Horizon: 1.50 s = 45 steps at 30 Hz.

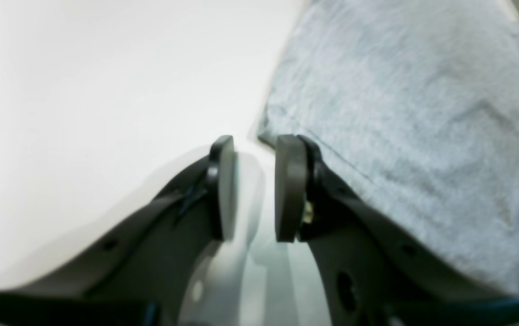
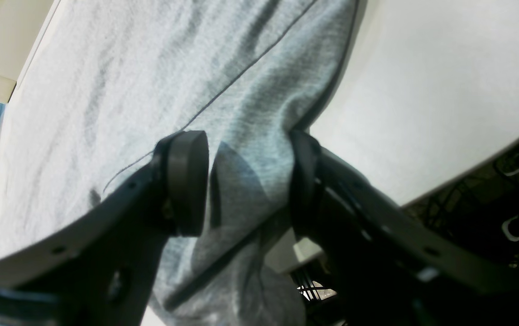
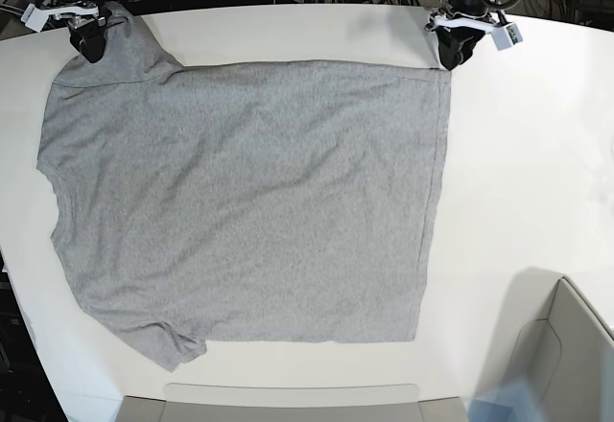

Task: Fold the T-shirt properly
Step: 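Lower both grippers and pinch the shirt's shoulder corners, then lift the shoulder corners and fold them over toward the hem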

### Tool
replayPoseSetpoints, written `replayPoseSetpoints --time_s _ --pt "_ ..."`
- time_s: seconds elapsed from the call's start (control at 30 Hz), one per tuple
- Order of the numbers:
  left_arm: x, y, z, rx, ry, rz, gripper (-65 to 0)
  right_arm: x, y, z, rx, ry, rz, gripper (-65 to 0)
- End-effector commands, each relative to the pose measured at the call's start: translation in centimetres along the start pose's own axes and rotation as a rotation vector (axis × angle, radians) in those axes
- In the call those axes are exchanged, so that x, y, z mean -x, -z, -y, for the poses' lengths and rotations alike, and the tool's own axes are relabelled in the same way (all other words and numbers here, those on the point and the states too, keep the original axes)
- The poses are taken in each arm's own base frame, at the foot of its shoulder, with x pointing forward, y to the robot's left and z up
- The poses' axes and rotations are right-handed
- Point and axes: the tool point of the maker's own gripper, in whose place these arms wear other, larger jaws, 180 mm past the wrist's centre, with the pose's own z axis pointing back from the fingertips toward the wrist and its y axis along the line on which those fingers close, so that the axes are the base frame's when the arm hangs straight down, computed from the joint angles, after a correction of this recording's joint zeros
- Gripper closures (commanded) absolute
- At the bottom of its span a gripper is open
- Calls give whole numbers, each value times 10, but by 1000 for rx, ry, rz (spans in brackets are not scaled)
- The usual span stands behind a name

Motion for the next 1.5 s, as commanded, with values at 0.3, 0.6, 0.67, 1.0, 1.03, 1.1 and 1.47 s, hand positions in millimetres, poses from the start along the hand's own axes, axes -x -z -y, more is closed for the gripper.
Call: replayPoseSetpoints --time_s 0.3,0.6,0.67,1.0,1.03,1.1,1.47 --pt "-2 13 2 15 11 -28 -167 14 -6 7 30 -7 -69 -285" --pt "-8 36 22 67 16 -79 -164 39 -8 -8 -8 7 -136 -226" --pt "-8 36 22 66 17 -80 -159 39 -8 -8 -8 7 -136 -153" --pt "-3 35 6 27 28 -91 0 29 -15 -17 -43 -23 -156 0" --pt "-2 34 6 27 26 -93 0 31 -18 -20 -50 -20 -163 0" --pt "4 24 -5 -1 25 -110 0 34 -25 -24 -56 -11 -177 0" --pt "-12 1 -33 -74 19 -71 0 16 -39 -23 -62 -67 -88 0"
